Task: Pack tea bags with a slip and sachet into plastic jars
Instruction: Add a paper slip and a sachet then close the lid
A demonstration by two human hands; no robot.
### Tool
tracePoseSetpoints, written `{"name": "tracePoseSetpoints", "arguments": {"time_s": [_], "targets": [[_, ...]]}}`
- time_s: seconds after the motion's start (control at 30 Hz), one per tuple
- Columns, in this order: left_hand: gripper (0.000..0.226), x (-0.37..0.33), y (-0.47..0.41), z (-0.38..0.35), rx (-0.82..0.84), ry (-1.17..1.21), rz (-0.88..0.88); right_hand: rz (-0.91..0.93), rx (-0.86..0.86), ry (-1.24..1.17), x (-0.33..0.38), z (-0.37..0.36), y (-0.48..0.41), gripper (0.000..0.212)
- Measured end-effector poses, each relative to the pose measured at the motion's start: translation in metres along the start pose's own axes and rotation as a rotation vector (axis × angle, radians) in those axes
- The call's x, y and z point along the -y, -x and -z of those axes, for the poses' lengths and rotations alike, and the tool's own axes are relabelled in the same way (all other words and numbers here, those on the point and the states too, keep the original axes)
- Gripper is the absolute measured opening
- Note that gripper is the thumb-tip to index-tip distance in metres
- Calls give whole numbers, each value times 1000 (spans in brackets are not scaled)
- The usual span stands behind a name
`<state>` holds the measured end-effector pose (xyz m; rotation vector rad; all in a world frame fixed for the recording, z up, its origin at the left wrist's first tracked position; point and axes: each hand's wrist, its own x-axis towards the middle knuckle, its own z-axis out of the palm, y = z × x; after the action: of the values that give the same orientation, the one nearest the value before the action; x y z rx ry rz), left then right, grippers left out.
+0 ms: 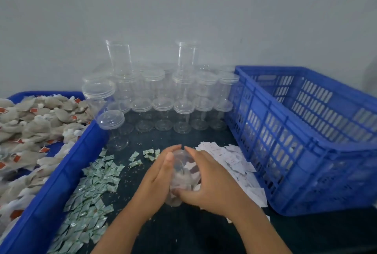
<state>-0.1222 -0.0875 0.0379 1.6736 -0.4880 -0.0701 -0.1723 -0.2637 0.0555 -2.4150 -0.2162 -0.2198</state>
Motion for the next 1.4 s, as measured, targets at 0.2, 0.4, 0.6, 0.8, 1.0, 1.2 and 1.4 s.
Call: {"name": "tracePoseSetpoints", "arguments": {"time_s": [0.2, 0.4, 0.6, 0.8, 1.0, 1.2, 1.4], "targets": [[37, -40, -54, -37, -36, -148, -231, -36, -216, 69, 6, 112, 18, 88], [19, -32, -85, -90, 54, -136, -239, -117, -626, 206, 6, 226, 14, 95], [19, 18, -86, -131, 193, -95, -170, -494, -452, 469, -46, 318, -27, 104], [17, 47, -94, -132, 107, -113, -139, -921, 55, 881, -111, 327, -65, 113], [21, 48, -98, -130, 18, -62, -75, -975, 93, 917, -149, 329, -108, 99], [20, 50, -101, -126, 16, -82, -73, -852, 45, 865, -168, 310, -174, 105], [20, 58, -108, -120, -99, -79, -66, -787, 53, 786, -238, 267, -196, 89]]}}
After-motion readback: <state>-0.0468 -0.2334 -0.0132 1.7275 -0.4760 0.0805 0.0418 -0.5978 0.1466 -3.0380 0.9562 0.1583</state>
